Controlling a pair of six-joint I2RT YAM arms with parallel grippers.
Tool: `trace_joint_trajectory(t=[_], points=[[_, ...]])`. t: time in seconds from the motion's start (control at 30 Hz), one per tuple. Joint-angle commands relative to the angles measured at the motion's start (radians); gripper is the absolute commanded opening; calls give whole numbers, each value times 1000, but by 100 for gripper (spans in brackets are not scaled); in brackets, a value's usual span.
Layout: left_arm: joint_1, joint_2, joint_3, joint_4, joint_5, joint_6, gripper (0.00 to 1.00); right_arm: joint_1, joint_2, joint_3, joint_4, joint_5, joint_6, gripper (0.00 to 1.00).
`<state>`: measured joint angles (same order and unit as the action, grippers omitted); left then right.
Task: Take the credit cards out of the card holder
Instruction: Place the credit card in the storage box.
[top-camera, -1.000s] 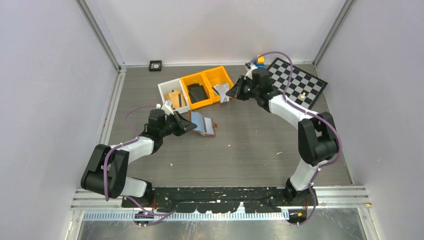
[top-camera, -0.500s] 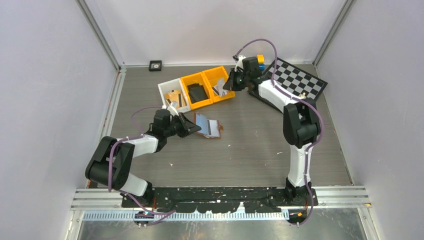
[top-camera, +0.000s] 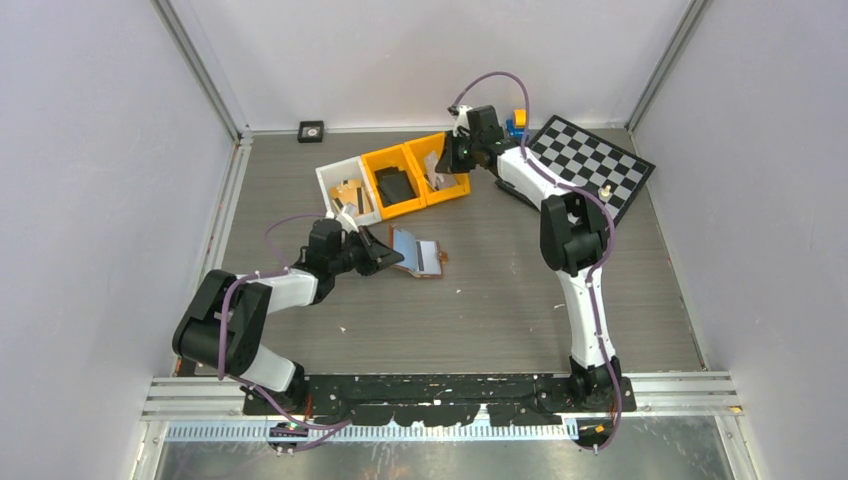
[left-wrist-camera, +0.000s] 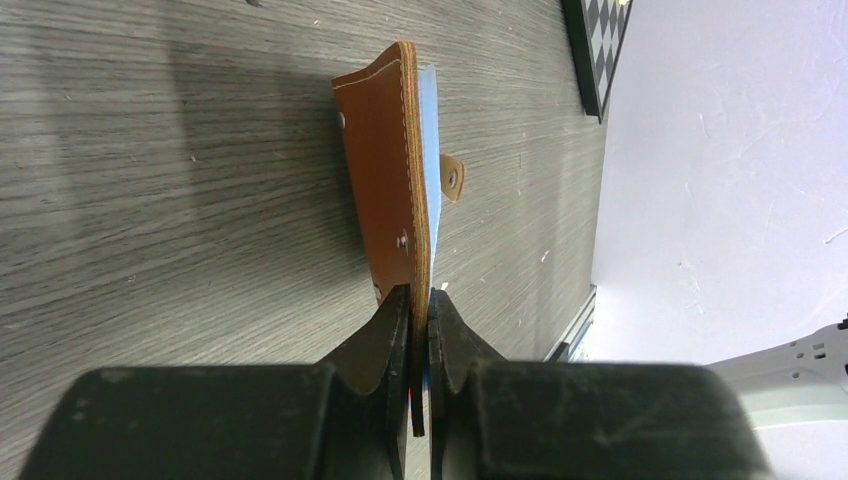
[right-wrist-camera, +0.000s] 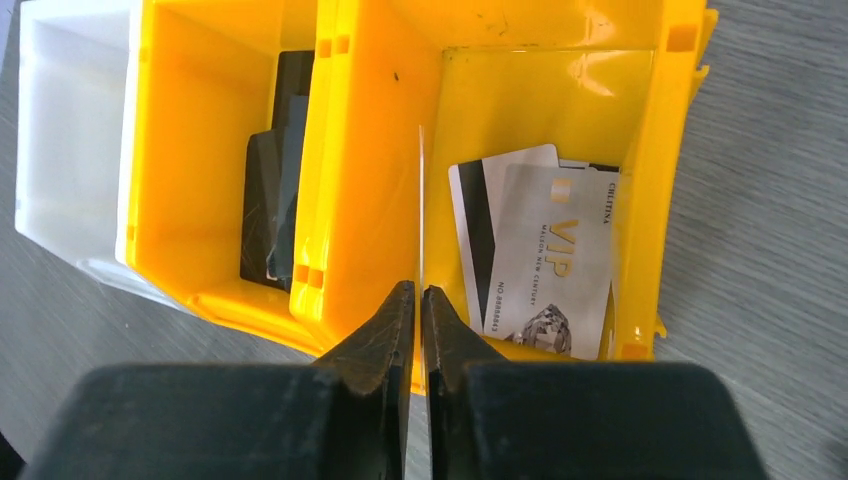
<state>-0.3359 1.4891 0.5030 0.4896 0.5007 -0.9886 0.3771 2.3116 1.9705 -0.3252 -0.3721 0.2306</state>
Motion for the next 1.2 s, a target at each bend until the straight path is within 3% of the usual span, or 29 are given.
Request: trace_joint_trajectory(t=[0.0, 0.1, 0.3, 0.43, 0.53, 0.7, 0.9, 1.03, 1.17], points=[[-9, 3, 33, 67, 26, -7, 0, 10, 4, 76, -27, 22, -21, 26], [-9, 0, 31, 66, 21, -3, 0, 11, -35, 56, -20, 106, -14, 34], [-9, -13, 35, 43, 3, 23, 0, 10, -179, -64, 60, 115, 63, 37], [-9, -19, 37, 35, 1, 37, 0, 35, -309, -223, 118, 164, 140, 38], [-9, -17, 38, 41, 10, 41, 0, 82, -420, -351, 114, 340, 167, 40], [-9, -14, 38, 56, 21, 44, 0, 139, -612, -577, 137, 369, 206, 48], [-9, 1, 58, 17, 27, 57, 0, 184, -874, -954, 317, 352, 334, 67], [-11, 51, 86, 4, 53, 60, 0, 225, -904, -1089, 377, 396, 333, 74], [-12, 138, 134, -15, 104, 56, 0, 234, -827, -1066, 334, 458, 314, 77]])
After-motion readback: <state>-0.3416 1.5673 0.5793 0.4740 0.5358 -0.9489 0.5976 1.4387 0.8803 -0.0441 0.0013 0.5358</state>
